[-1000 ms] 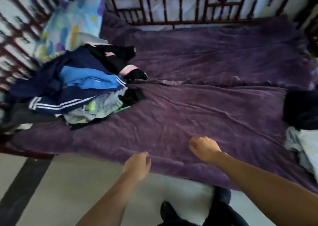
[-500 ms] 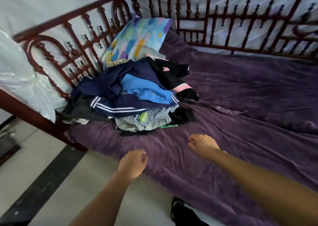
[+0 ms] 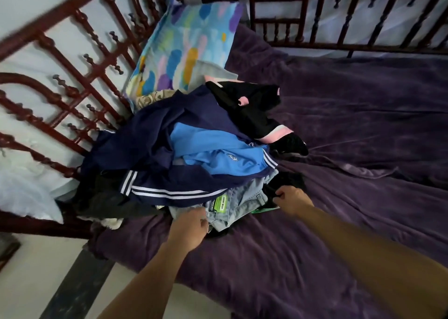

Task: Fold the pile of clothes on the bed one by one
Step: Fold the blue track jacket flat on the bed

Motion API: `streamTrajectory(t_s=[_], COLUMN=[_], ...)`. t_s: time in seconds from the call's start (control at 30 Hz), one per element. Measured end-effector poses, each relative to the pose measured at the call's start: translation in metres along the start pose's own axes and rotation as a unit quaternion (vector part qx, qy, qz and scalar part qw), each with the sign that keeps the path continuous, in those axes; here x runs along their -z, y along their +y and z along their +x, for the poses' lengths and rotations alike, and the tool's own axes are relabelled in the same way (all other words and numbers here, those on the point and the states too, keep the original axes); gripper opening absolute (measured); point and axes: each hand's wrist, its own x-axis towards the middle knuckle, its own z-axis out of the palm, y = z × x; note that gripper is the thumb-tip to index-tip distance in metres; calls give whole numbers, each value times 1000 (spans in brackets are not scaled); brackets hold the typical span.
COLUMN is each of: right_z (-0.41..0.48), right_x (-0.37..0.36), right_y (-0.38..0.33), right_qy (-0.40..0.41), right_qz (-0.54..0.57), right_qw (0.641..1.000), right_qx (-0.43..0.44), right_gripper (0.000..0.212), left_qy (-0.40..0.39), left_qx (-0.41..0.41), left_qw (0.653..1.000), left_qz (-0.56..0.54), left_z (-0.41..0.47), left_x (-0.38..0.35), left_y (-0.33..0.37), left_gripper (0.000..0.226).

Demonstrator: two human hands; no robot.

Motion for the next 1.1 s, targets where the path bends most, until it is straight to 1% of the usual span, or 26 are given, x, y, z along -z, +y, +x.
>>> streamTrajectory(t_s=[0.07, 0.1, 0.17, 0.23, 0.3, 0.33, 0.4, 0.43, 0.5, 0.53, 0.6, 0.67, 0.73, 0.8, 0.83, 0.9, 0.97, 1.0, 1.1], right_z=[19, 29, 49, 64, 77, 85, 104, 115, 138, 148, 167, 174, 163, 137, 119, 79, 38, 18, -27], right_x=[0, 0, 1, 1, 0, -1, -2, -2, -3, -7, -22, -42, -62, -79, -87, -104, -124, -135, -164], right_y=[-11, -17, -29, -38, -46, -50, -58, -62, -75, -83, -98, -107, -115, -120, -123, -128, -132, -134, -148], right_qy=[2, 9, 37, 62, 77, 85, 105, 116, 123, 116, 94, 71, 62, 91, 111, 138, 139, 139, 171], right_qz=[21, 32, 52, 64, 64, 60, 40, 25, 2, 2, 23, 51, 85, 86, 63, -1, -39, -44, -43], right_qw=[1000, 999, 997, 994, 991, 989, 985, 983, 983, 984, 986, 981, 975, 973, 975, 979, 982, 984, 983], right_qx=[-21, -29, -41, -60, -88, -104, -129, -138, -139, -132, -139, -173, -197, -193, -180, -150, -121, -103, -56], right_gripper=[30, 29, 28, 30, 37, 40, 49, 53, 66, 74, 83, 78, 64, 50, 46, 44, 43, 42, 35], left_qy=[-3, 5, 22, 22, 5, -3, 3, 17, 38, 35, -1, -71, -144, -159, -143, -78, -12, 14, 41], left_qx=[-16, -24, -54, -87, -119, -138, -181, -202, -233, -242, -256, -245, -220, -234, -250, -278, -300, -315, -364], left_qw=[1000, 999, 995, 988, 981, 975, 963, 959, 961, 963, 965, 966, 964, 958, 956, 957, 954, 949, 928], left_qz=[12, 23, 76, 125, 156, 172, 199, 196, 144, 110, 59, 33, 29, 43, 52, 38, 4, 11, 66], left_z=[27, 43, 78, 111, 141, 158, 186, 197, 209, 211, 210, 203, 194, 195, 200, 217, 235, 242, 246], left_x=[5, 9, 17, 21, 21, 20, 18, 17, 17, 17, 16, 13, 11, 18, 25, 43, 59, 64, 60], left_y=[-6, -10, -18, -25, -32, -37, -45, -47, -53, -59, -78, -102, -124, -134, -131, -111, -80, -63, -24], left_gripper=[25, 34, 51, 66, 72, 68, 46, 35, 23, 19, 14, 16, 17, 16, 18, 21, 20, 21, 20])
